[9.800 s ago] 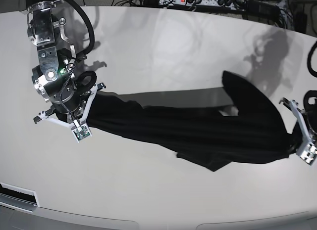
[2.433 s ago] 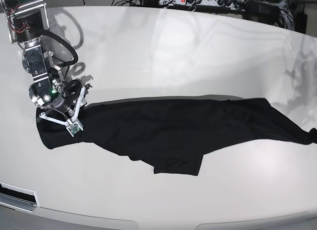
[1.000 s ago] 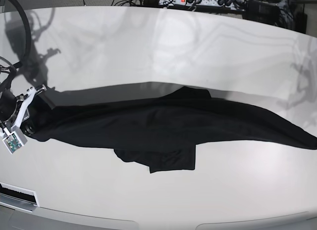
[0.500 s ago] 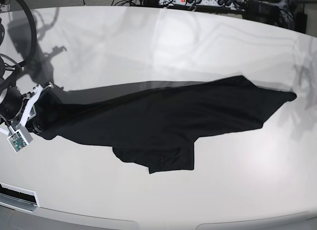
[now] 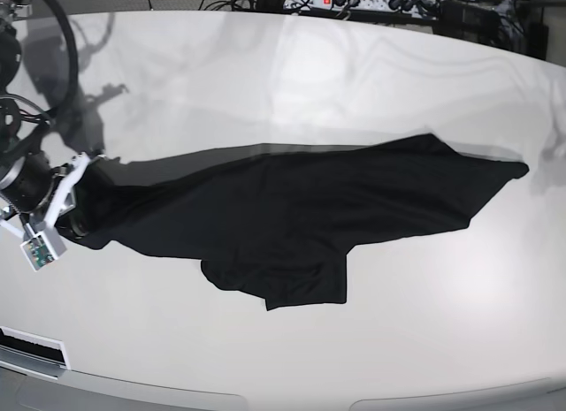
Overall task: Layout the t-shirt on the table in an organized manner, then fold the t-shirt properly
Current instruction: 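Regrasp the t-shirt end with the left gripper and pull it taut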
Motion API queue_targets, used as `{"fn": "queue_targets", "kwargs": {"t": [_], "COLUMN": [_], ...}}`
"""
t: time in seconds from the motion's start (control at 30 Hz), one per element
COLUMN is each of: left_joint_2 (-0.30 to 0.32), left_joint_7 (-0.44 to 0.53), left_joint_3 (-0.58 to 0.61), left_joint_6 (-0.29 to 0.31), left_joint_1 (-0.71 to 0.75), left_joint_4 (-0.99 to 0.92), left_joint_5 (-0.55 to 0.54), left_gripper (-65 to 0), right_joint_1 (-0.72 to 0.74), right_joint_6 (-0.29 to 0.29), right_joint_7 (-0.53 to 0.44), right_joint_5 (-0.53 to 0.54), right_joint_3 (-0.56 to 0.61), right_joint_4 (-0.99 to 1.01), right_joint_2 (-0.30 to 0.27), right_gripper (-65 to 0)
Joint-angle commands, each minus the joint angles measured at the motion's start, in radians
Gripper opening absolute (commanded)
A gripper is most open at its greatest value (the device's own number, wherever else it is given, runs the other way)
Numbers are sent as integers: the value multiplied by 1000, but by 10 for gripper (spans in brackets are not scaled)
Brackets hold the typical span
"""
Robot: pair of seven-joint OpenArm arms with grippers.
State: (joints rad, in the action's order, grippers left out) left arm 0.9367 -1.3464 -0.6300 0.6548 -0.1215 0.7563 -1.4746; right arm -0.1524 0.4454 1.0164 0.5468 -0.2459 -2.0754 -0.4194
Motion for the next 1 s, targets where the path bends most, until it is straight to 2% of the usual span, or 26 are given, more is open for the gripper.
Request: {"fn": "queue_targets", "kwargs": {"t": [0.0, 0.13, 0.23, 0.47, 0.63, 0.73, 0.8, 0.97], "left_joint_2": [30, 9, -14, -83, -143, -166, -185, -229], "left_joint_7": [-31, -50, -50, -50, -50, 58, 128, 225], "left_joint_3": [-19, -32, -32, -28, 37, 47, 47, 48], "left_joint_6": [29, 42, 43, 43, 43, 43, 43, 43], "left_joint_1": [8, 69, 95, 120, 121, 121, 121, 118], "left_joint_4": [-26, -64, -20, 143, 230, 230, 230, 230], "left_joint_5": [-9, -9, -9, -9, -9, 4, 91, 231], "left_gripper": [-180, -186, -186, -186, -187, -187, -187, -186], "right_joint_1": [12, 14, 14, 14, 13, 11, 11, 11], "right_joint_6": [12, 73, 87, 75, 75, 75, 75, 75], "right_joint_7": [-21, -29, -28, -28, -23, -8, 4, 6], "right_joint_5": [3, -2, 0, -4, -5, -5, -4, -3], "right_joint_3": [-8, -8, -7, -8, -8, -8, -8, -8], "right_joint_4": [-15, -15, -15, -14, -14, -14, -14, -14], "right_joint_2": [7, 77, 105, 106, 106, 106, 106, 107], "right_gripper": [-650, -650, -650, -650, -650, -650, -650, -650]}}
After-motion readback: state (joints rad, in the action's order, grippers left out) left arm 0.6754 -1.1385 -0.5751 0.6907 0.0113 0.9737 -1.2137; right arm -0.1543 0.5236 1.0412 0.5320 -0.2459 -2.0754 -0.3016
